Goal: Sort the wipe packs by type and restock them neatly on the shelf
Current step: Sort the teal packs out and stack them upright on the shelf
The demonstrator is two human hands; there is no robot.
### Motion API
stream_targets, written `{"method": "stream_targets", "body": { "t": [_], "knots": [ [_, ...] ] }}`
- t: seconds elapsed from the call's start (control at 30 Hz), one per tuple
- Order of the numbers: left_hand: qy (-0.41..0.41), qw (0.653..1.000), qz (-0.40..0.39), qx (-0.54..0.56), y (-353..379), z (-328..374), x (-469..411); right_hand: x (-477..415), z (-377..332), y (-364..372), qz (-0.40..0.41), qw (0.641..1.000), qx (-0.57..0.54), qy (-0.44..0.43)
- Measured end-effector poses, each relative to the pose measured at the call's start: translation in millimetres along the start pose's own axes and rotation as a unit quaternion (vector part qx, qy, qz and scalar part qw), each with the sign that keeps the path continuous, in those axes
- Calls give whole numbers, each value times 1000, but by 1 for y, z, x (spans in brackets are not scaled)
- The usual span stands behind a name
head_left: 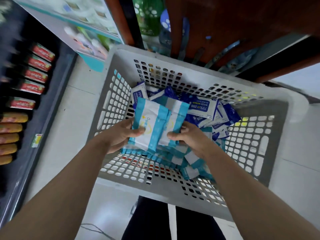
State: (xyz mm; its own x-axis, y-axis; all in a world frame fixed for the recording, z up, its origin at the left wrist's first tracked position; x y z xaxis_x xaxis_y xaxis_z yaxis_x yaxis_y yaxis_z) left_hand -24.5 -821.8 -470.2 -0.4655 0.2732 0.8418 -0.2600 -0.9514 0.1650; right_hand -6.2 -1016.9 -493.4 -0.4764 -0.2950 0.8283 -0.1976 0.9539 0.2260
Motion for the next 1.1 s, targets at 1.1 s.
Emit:
{"method": "stream_targets", "body": {
  "t": [1.1],
  "knots": [
    [197,825,458,-266,-82,38,422,219,-202,322,-177,780,429,-421]
  ]
}}
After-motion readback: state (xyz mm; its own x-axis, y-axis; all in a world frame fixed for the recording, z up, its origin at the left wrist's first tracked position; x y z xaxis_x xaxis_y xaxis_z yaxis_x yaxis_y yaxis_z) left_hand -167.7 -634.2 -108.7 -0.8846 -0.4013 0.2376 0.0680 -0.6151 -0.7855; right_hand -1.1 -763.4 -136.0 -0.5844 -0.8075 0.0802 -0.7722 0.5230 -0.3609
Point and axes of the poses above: each hand's wrist, its own x-axis away from the middle knuckle, its own y-axis out of the palm, z = x × y, the point moved 7 cm from there along -x, towards the middle knuckle, and after that the axes turned 12 degrees about -x, right-handed, at the moved point
